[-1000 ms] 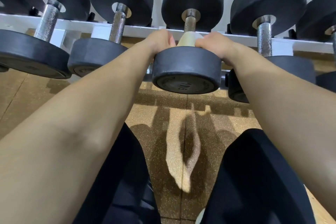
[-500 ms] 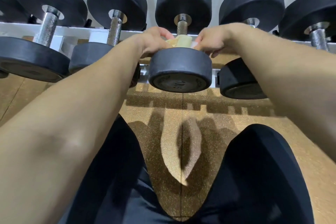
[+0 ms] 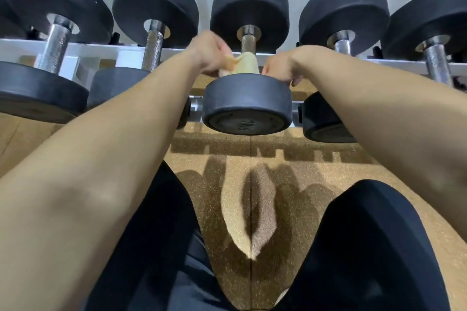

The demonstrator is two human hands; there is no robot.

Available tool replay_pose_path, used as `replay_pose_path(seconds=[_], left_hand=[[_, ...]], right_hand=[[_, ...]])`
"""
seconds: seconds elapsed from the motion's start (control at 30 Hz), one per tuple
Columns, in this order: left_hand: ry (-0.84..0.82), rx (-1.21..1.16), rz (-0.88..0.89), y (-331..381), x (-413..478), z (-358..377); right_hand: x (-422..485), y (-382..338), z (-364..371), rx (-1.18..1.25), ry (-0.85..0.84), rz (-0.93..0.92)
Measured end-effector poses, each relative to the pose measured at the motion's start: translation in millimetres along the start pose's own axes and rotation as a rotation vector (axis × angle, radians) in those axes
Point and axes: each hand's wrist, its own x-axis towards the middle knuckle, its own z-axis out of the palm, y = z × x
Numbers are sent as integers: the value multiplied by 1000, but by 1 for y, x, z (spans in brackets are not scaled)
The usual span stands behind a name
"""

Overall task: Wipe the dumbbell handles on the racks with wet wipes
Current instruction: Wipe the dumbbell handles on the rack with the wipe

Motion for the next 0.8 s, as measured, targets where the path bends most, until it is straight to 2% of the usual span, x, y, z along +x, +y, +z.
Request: replay_pose_path(seconds=[0.1, 0.17, 0.23, 0.3, 0.4, 0.5, 0.8], left_hand=[[-55, 260, -36, -12, 4, 9], [-42, 281, -38, -10, 6, 16], [26, 227, -36, -3, 8, 15], [108, 99, -45, 6, 14, 10], [177, -87, -78, 7, 25, 10], [172, -142, -131, -4, 36, 21], [207, -202, -149, -16, 57, 34]], right_hand=[[1, -6, -7, 165, 148, -32], [5, -6, -13, 313, 243, -52], [6, -7, -14, 309, 251, -29], [9, -7, -12, 193, 262, 28], [16, -9, -11, 66, 431, 116], [32, -6, -8, 160, 583, 151], [56, 0, 7, 347, 635, 94]])
